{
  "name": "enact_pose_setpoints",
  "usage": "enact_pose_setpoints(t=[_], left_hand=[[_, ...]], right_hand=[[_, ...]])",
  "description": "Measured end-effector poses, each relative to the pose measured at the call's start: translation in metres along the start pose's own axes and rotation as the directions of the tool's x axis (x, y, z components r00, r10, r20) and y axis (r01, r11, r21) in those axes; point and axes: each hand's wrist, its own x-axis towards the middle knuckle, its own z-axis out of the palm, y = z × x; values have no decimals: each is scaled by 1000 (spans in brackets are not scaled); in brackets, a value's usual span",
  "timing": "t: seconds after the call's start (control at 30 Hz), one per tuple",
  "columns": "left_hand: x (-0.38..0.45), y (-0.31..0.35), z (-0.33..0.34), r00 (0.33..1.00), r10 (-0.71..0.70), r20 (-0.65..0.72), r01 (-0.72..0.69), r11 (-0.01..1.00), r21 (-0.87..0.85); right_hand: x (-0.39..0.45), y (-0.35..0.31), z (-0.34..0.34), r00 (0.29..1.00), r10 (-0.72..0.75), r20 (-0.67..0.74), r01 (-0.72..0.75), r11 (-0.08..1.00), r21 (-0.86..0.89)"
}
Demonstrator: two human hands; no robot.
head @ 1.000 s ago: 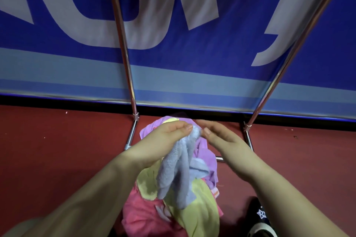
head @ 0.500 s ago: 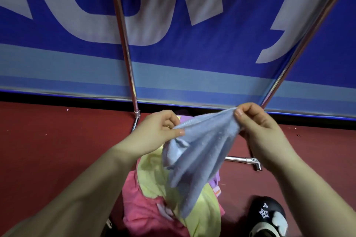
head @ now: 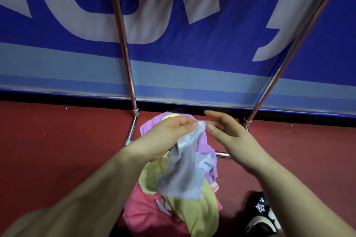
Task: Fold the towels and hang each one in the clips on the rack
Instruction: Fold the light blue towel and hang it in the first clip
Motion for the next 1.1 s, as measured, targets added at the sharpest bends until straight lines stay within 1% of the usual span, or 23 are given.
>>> enact_pose_setpoints(t=[0.07,0.13,0.17,0.23,0.3,0.37,0.43,0.5,0.57,0.63,0.7,0.77,0.83,0.9,0.97,1.03,1.1], left_hand=[[0,3,3,1000,-17,4,17,998,-61],[0,4,3,999,-44,-6,43,992,-123],[-1,5,3,998,-64,-10,61,986,-155],[-1,6,0,996,-79,27,83,978,-193],[-4,7,0,994,-66,84,77,987,-142],[-5,7,1,994,-62,90,70,993,-90],[-3,6,1,999,-20,48,22,998,-59],[0,4,-1,998,12,-54,-14,999,-48],[3,3,-5,987,29,-155,-41,997,-71],[5,3,-8,978,43,-203,-67,992,-109],[5,5,-9,973,74,-218,-102,988,-116],[6,6,-8,971,118,-206,-139,986,-89],[5,5,-6,974,150,-169,-157,987,-28],[3,4,0,981,140,-136,-139,990,17],[3,3,4,987,134,-92,-127,989,76],[1,5,7,986,154,-59,-146,981,125],[0,8,9,982,176,-61,-169,980,104]], right_hand=[[1,-2,2,1000,1,6,-1,1000,-1],[1,-3,3,999,-19,-30,19,1000,9],[2,-4,3,998,-25,-57,27,999,28],[2,-5,1,995,-37,-92,45,995,89],[2,-7,0,995,-41,-94,54,989,137],[1,-9,-1,994,-45,-99,61,983,170],[1,-10,-2,991,-48,-127,71,980,188],[1,-12,-4,983,-46,-179,80,979,186],[1,-13,-8,972,-50,-228,92,980,176],[0,-13,-12,966,-79,-248,110,987,116],[-1,-10,-13,972,-93,-214,96,995,5],[-1,-6,-13,988,-43,-147,37,998,-43],[-1,-5,-10,998,33,-60,-33,999,15],[0,-4,-8,998,63,-6,-62,994,94],[1,-7,-6,1000,24,-14,-22,993,117],[1,-10,-4,999,-30,-44,34,995,92],[1,-10,-4,998,-42,-39,45,996,83]])
